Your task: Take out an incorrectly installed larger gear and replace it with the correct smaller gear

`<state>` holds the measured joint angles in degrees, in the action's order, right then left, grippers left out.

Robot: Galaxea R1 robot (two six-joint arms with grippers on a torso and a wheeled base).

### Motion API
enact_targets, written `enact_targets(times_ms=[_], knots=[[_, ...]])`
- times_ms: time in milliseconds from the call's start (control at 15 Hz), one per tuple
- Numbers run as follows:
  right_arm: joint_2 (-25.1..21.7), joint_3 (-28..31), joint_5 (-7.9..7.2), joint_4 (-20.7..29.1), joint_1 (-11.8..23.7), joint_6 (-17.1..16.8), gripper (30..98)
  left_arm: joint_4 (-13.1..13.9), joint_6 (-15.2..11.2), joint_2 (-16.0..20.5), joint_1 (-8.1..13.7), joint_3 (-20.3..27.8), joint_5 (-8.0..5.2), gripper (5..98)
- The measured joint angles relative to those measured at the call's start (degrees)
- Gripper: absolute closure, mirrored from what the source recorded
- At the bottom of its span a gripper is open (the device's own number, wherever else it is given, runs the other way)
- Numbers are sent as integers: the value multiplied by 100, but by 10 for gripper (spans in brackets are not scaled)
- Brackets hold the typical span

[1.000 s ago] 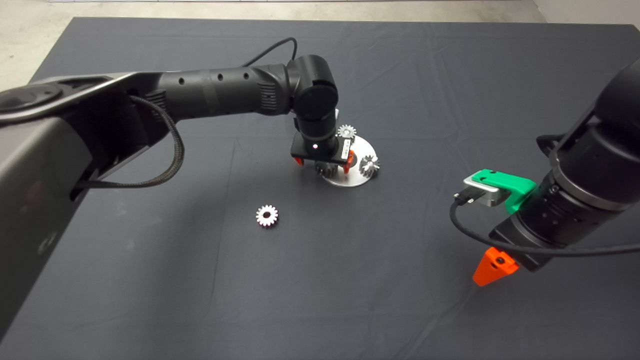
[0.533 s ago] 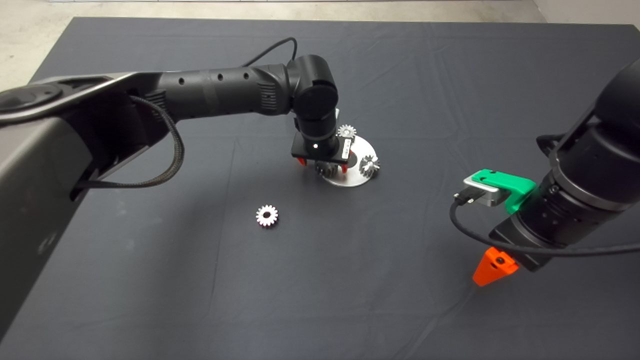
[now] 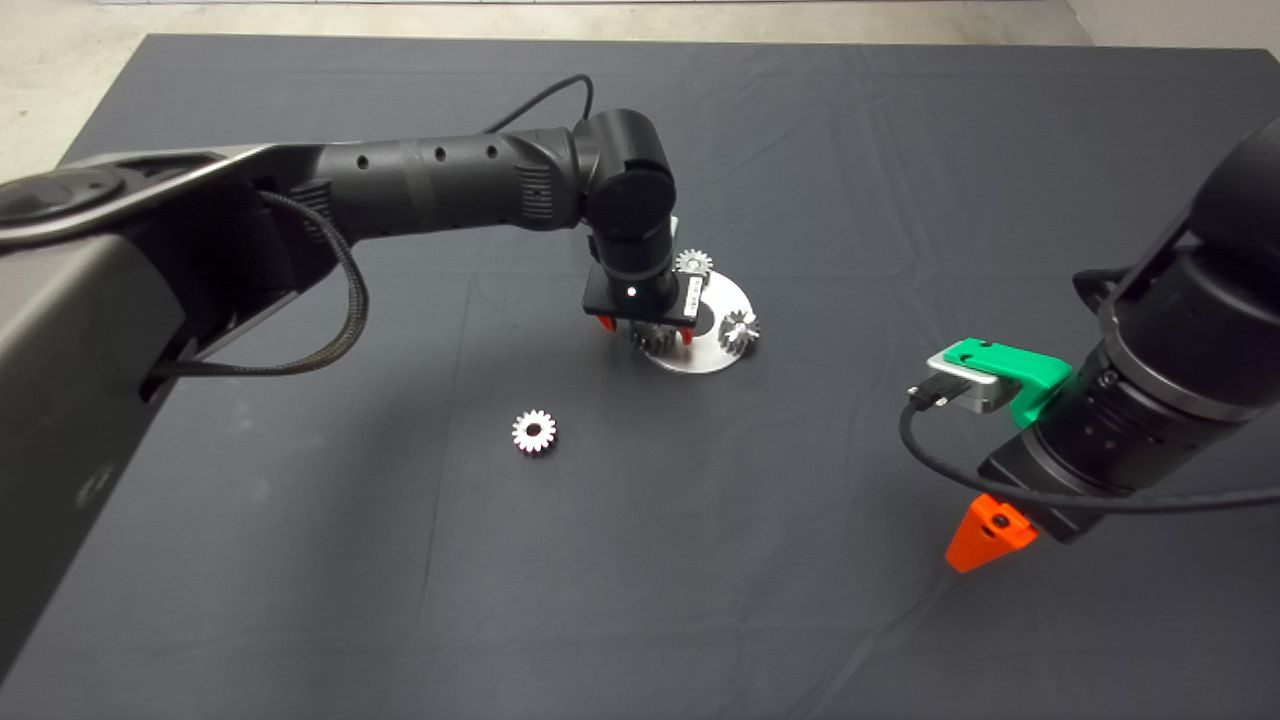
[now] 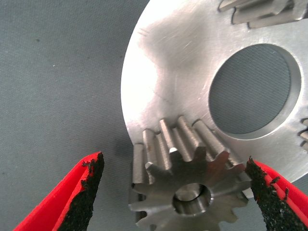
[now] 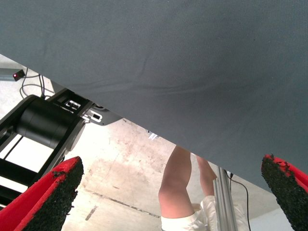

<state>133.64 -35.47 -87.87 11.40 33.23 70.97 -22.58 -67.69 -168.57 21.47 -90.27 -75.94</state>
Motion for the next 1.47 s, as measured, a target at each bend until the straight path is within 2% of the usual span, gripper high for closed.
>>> enact_targets(times_ms=[200, 267, 400, 1067, 1133, 1467], knots=[[2, 0, 0, 0, 0, 0, 308, 0, 0, 0, 0, -7, 13, 289], [0, 0, 0, 0, 0, 0, 308, 1, -6, 0, 0, -30, 47, 324], [0, 0, 0, 0, 0, 0, 308, -2, -11, 0, 0, -63, 96, 339], [2, 0, 0, 0, 0, 0, 308, -2, 0, 0, 0, -63, 100, 438], [2, 0, 0, 0, 0, 0, 308, 0, 0, 0, 0, -63, 116, 474], [2, 0, 0, 0, 0, 0, 308, 0, 4, 0, 0, -61, 157, 521]])
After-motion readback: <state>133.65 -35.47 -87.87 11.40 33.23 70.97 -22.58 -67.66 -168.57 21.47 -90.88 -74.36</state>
